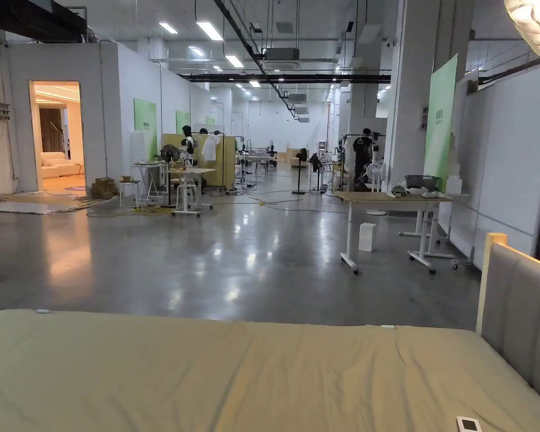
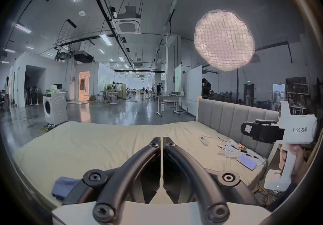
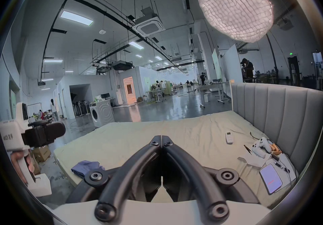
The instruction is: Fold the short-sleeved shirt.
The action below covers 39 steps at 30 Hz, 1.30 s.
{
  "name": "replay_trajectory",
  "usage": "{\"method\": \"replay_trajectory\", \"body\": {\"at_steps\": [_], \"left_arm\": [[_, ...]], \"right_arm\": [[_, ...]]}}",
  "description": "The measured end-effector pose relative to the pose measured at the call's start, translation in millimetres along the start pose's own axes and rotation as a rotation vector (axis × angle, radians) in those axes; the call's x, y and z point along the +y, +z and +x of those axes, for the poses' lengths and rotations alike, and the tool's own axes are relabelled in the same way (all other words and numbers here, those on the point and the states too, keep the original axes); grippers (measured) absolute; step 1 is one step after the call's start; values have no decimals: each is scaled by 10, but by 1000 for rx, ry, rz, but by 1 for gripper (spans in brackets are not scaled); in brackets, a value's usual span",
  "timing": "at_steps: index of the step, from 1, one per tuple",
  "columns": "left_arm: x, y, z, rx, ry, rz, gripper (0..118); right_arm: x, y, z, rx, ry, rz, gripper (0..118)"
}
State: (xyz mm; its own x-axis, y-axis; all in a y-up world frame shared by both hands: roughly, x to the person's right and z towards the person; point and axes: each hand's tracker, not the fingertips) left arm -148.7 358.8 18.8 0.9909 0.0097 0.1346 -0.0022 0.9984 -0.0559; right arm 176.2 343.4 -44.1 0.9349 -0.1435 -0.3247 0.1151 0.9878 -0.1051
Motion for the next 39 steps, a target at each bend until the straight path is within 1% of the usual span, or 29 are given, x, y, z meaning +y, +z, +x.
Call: {"method": "replay_trajectory", "body": {"at_steps": [4, 10, 12, 14, 18, 22, 23, 24, 25, 26, 27, 29, 30, 31, 32, 33, 36, 39], "left_arm": [[-20, 13, 8, 55, -57, -44, 2], [38, -14, -77, 58, -17, -37, 2], [48, -21, -82, 67, -24, -39, 2], [58, -30, -86, 63, -26, -41, 2], [80, -47, -77, 56, -49, -41, 2], [108, -65, -90, 61, -41, -40, 2], [106, -64, -94, 68, -38, -37, 5], [116, -65, -102, 69, -34, -38, 12], [122, -62, -110, 67, -31, -36, 22], [127, -60, -114, 65, -26, -29, 43], [125, -59, -117, 69, -22, -27, 63], [129, -67, -117, 85, -17, -27, 100], [126, -68, -116, 96, -20, -22, 110], [123, -67, -117, 99, -23, -19, 116], [116, -65, -119, 96, -25, -13, 118], [109, -60, -123, 90, -24, -4, 118], [108, -68, -126, 85, -7, 0, 118], [105, -91, -123, 88, -14, -8, 118]], "right_arm": [[-21, 47, 5, -14, -4, -6, 0], [-37, 99, -60, -31, 18, -24, 0], [-30, 123, -51, -8, 2, -13, 0], [-29, 117, -48, -12, -8, -11, 0], [-19, 119, -61, -30, 11, -9, 0], [-8, 118, -77, -34, 29, -10, 0], [-6, 119, -79, -32, 36, -9, 2], [0, 121, -93, -30, 43, -2, 11], [4, 122, -95, -29, 44, 1, 27], [13, 117, -90, -28, 43, 1, 54], [17, 103, -82, -29, 34, -5, 70], [16, 101, -92, -40, 31, -1, 88], [16, 102, -92, -49, 32, 8, 96], [19, 96, -89, -52, 35, 10, 104], [19, 84, -81, -56, 36, 2, 113], [13, 75, -78, -60, 43, -4, 117], [-2, 83, -99, -78, 62, 13, 118], [16, 72, -92, -71, 67, 6, 118]]}}
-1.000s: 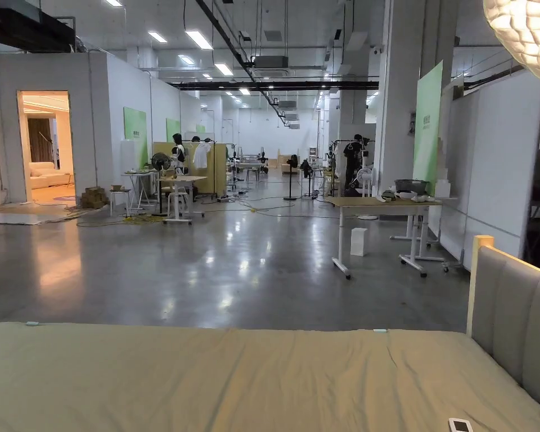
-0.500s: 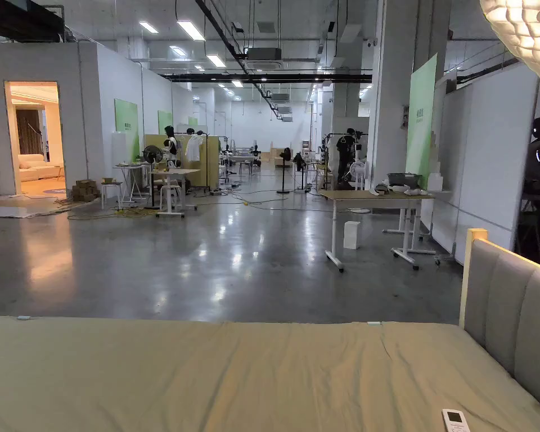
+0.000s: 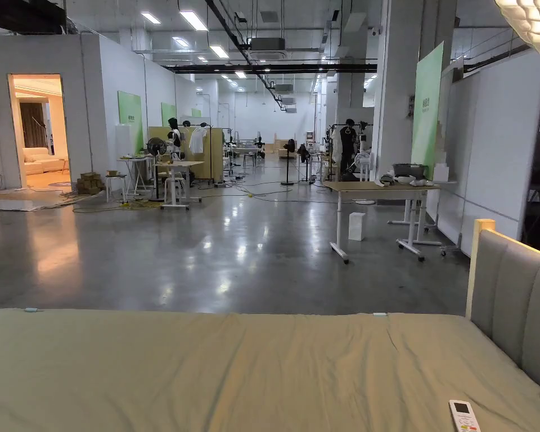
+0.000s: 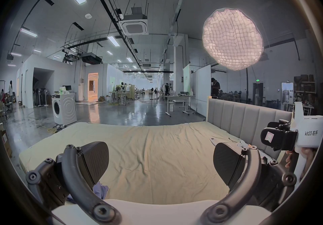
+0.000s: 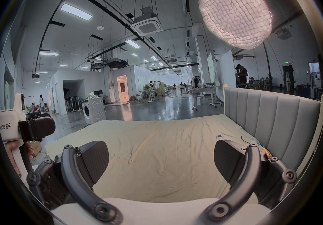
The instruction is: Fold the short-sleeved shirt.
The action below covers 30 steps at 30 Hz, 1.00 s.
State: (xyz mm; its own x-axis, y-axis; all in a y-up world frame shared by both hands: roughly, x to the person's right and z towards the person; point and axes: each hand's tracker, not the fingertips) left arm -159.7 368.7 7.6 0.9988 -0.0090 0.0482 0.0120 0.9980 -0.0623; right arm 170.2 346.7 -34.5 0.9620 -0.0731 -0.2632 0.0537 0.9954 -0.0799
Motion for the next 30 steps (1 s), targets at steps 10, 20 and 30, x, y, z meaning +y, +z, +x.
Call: {"method": "replay_trajectory", "body": {"at_steps": [10, 20, 30], "left_arm": [[29, -1, -46, -2, 41, -1, 118], [-20, 10, -34, -6, 36, -20, 118], [-20, -11, -9, -13, 23, -27, 118]], "right_arm": [[38, 0, -36, -18, 34, 15, 118], [14, -2, 8, -48, 13, 17, 118], [9, 6, 42, -74, 0, 26, 118]]}}
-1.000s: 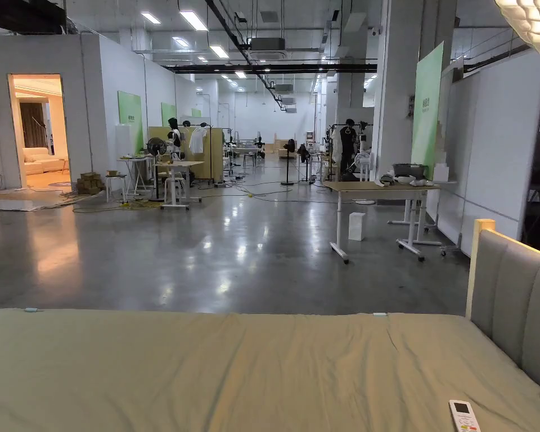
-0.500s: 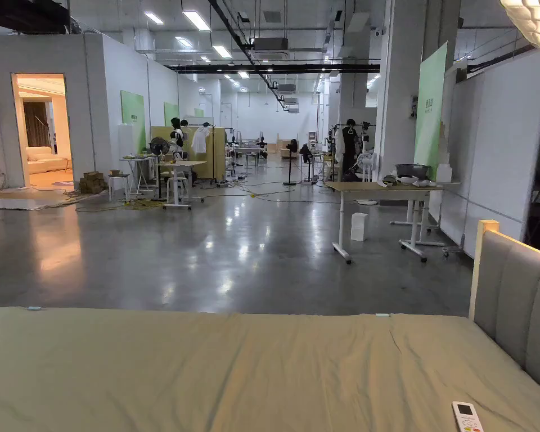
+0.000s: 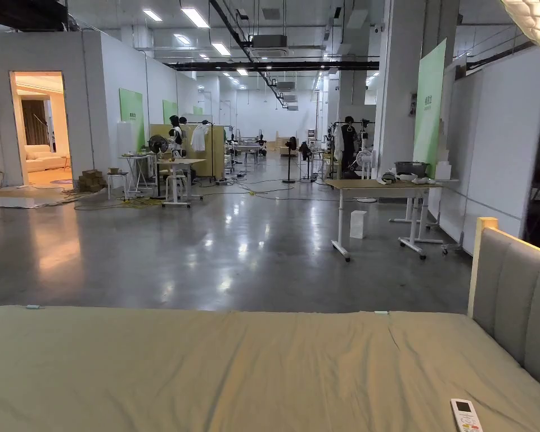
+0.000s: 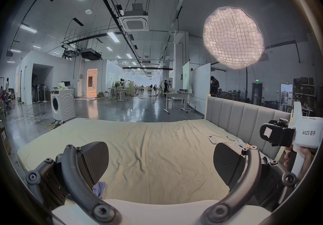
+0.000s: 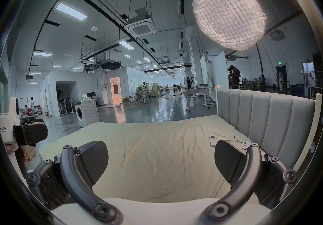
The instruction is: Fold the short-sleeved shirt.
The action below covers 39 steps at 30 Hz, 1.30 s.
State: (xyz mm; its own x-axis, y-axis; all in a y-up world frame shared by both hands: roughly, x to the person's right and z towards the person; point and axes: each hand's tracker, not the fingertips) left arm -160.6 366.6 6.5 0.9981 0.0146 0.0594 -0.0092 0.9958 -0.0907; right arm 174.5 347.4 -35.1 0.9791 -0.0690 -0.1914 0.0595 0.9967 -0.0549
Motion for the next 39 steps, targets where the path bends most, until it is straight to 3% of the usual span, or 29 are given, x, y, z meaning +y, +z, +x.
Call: {"method": "replay_trajectory", "body": {"at_steps": [17, 22, 29, 34, 39], "left_arm": [[-7, 9, 22, 18, 17, -11, 118], [11, 16, -46, 30, 44, -8, 118], [15, 22, -59, 33, 52, -7, 118], [20, 32, -24, 60, 22, -8, 118], [34, 38, -32, 58, 30, -3, 118]], "right_arm": [[-8, 19, 78, -3, -65, 13, 118], [-4, -47, 73, 67, -148, -86, 118], [57, -152, -45, -73, -313, -239, 118], [82, -135, -111, -121, -225, -196, 118], [141, -79, -75, -129, -256, -197, 118]]}}
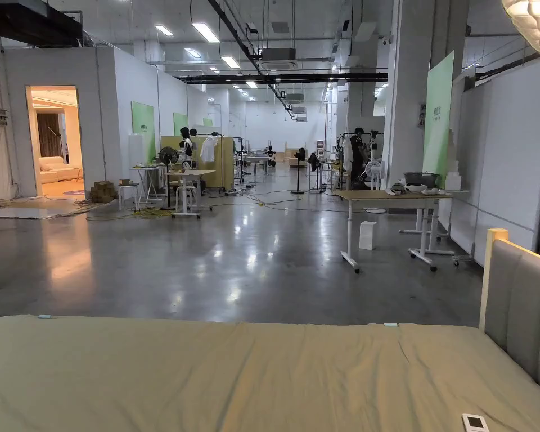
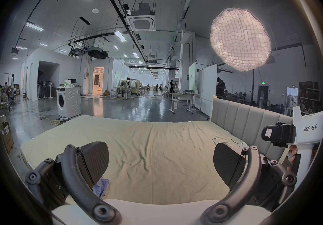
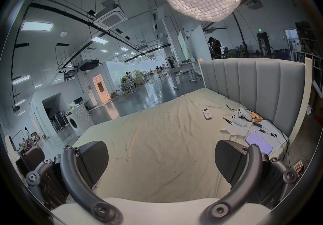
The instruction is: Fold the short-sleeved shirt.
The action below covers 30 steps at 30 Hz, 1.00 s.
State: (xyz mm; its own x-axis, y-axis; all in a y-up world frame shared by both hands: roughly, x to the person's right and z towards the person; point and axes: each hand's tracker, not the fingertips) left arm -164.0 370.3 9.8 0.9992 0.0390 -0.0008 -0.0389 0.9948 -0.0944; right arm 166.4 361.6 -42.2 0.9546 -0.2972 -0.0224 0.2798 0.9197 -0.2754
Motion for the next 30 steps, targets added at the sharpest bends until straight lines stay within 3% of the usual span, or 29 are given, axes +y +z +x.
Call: {"method": "replay_trajectory", "body": {"at_steps": [14, 17, 20, 21, 25, 30], "left_arm": [[-27, -22, 26, -8, -13, -20, 118], [-32, -52, 15, 4, 11, -23, 118], [-41, -65, 8, -1, 33, -21, 118], [-39, -61, 8, -5, 31, -18, 118], [-39, -12, 37, -9, -10, 15, 118], [-15, 10, 77, -35, -28, 36, 118]], "right_arm": [[-14, 53, -88, -4, 65, 3, 118], [-29, 67, -73, 152, 111, -41, 118], [-45, 100, -42, 285, 162, 45, 118], [-46, 132, -42, 284, 215, 103, 118], [34, 217, -221, 100, 309, 172, 118], [-33, 237, -241, 145, 328, 194, 118]]}}
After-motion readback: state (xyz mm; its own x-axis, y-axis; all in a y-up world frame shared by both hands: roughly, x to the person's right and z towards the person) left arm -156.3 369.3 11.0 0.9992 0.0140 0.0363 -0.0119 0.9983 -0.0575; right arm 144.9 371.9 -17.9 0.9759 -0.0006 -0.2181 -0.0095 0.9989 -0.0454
